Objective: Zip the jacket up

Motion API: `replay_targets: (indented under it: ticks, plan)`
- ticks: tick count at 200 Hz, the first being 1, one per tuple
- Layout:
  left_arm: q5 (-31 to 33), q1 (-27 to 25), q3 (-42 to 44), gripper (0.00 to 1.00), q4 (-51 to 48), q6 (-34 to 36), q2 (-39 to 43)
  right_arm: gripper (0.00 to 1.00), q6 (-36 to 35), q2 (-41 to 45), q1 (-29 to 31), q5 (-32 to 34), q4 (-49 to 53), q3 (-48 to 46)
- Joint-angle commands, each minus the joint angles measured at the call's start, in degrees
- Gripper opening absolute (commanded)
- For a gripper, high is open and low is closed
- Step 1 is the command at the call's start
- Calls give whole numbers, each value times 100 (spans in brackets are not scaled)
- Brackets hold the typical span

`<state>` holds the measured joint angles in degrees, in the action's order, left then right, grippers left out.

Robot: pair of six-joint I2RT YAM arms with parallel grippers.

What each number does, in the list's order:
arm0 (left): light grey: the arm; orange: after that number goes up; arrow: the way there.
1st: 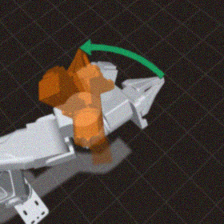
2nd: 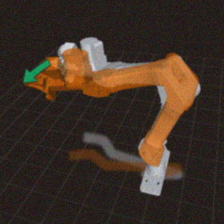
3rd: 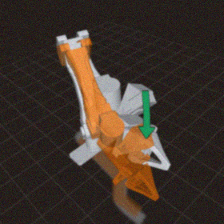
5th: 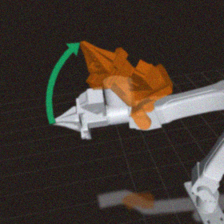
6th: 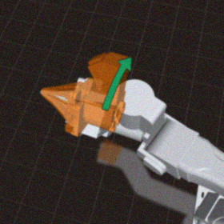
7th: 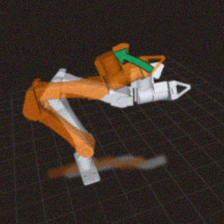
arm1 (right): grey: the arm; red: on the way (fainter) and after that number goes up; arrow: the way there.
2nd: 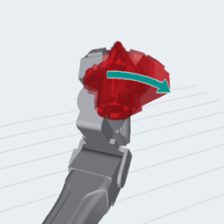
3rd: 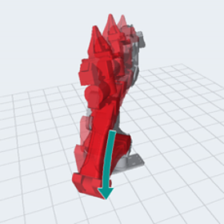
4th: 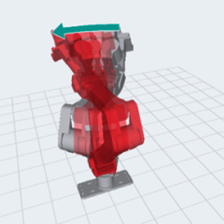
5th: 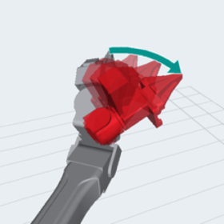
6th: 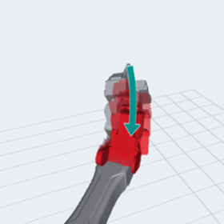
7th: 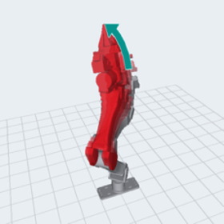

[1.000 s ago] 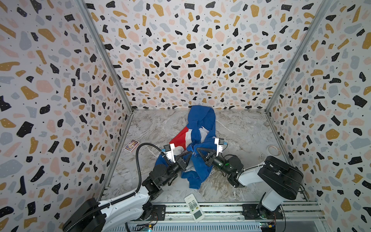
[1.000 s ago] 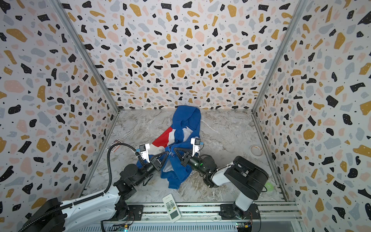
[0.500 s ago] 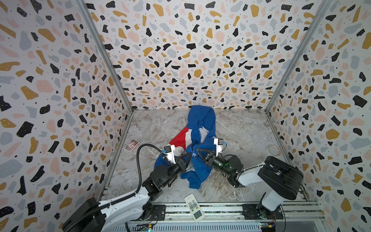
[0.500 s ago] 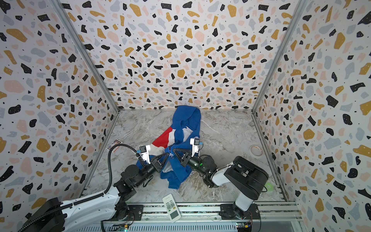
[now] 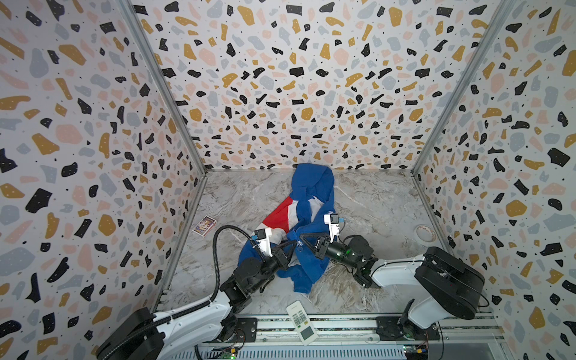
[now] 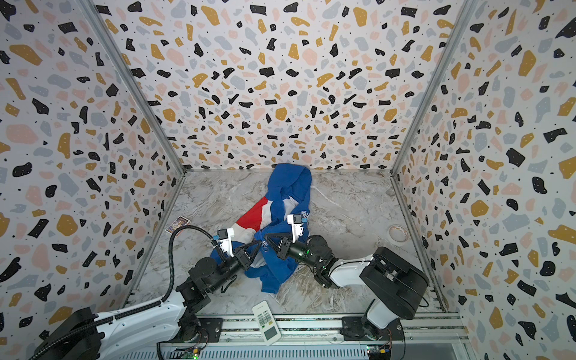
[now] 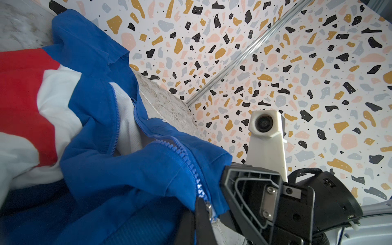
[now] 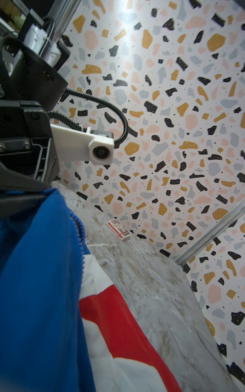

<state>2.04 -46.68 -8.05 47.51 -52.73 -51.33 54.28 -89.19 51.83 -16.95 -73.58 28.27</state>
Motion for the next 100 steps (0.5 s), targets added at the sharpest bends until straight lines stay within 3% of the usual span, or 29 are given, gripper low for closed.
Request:
replay_targets:
  ticks: [1, 33, 100]
  plan:
    - [-64, -43, 48, 0, 277, -6, 119, 0, 46, -8, 83, -275, 11, 268]
    - [-103, -43, 92, 0, 242, -4, 277, 0, 235, -52, 139, -252, -86, 485]
    - [-121, -43, 322, 0, 640, -97, 390, 0, 581, -59, 283, 574, -619, 496]
